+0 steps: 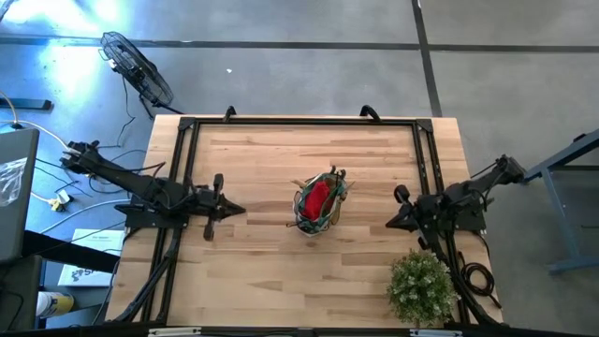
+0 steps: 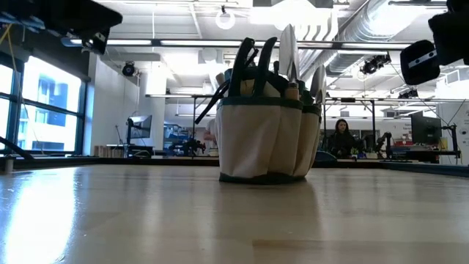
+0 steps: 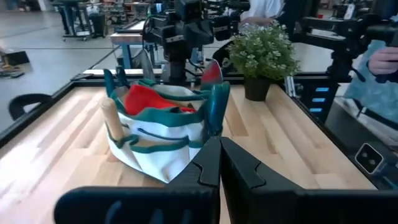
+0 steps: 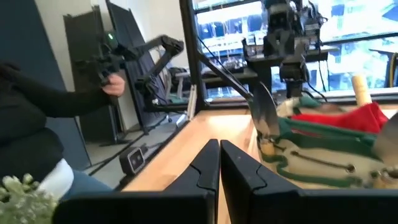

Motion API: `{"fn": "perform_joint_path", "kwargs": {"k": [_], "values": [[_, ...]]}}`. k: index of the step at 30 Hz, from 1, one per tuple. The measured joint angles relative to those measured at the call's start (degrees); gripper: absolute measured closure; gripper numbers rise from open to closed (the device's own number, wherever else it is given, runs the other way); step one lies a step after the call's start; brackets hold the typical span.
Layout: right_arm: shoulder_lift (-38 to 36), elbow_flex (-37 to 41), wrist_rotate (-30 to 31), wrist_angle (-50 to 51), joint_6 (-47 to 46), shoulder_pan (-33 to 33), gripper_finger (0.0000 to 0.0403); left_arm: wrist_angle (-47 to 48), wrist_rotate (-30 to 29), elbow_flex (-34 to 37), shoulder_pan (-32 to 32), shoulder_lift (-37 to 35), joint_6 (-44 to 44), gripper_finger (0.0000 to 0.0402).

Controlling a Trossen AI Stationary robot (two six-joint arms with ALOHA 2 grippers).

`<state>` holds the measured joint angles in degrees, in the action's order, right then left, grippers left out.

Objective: Pick & Place Garden tools in Gardening bag
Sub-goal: Return to Home Position

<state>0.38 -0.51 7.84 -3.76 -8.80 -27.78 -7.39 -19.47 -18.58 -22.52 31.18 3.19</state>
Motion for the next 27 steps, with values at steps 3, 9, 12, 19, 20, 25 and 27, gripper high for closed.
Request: {"fn": "perform_joint_path", "kwargs": {"k": [3,9,12,19,20,25,27], "values": [[0.0,0.0,-1.5,-0.1,-0.4,1.6,0.0399,-4.6,1.3,3.3,0.0,0.0,0.0,0.0401],[0.0,0.0,-2.7,0.1,-1.5,4.0,0.0399,-16.0,4.2,10.8,0.0,0.0,-0.2,0.0401],[0.0,0.0,-4.0,0.4,-1.8,4.9,0.0399,-19.4,4.7,13.6,0.0,0.0,0.1,0.0401],[0.0,0.1,-4.0,0.6,-2.0,5.8,0.0399,-22.7,6.2,16.7,0.0,-0.1,0.1,0.0401],[0.0,0.1,-4.0,0.6,-2.0,5.8,0.0399,-22.5,6.2,16.8,0.0,-0.4,0.2,0.0401],[0.0,0.1,-3.9,1.1,-2.0,5.8,0.0399,-17.8,6.2,16.9,0.0,-4.5,0.2,0.0401],[0.0,0.1,-3.9,1.3,-2.2,5.8,0.0399,-14.6,6.2,16.9,0.0,-7.9,0.2,0.0401]]}}
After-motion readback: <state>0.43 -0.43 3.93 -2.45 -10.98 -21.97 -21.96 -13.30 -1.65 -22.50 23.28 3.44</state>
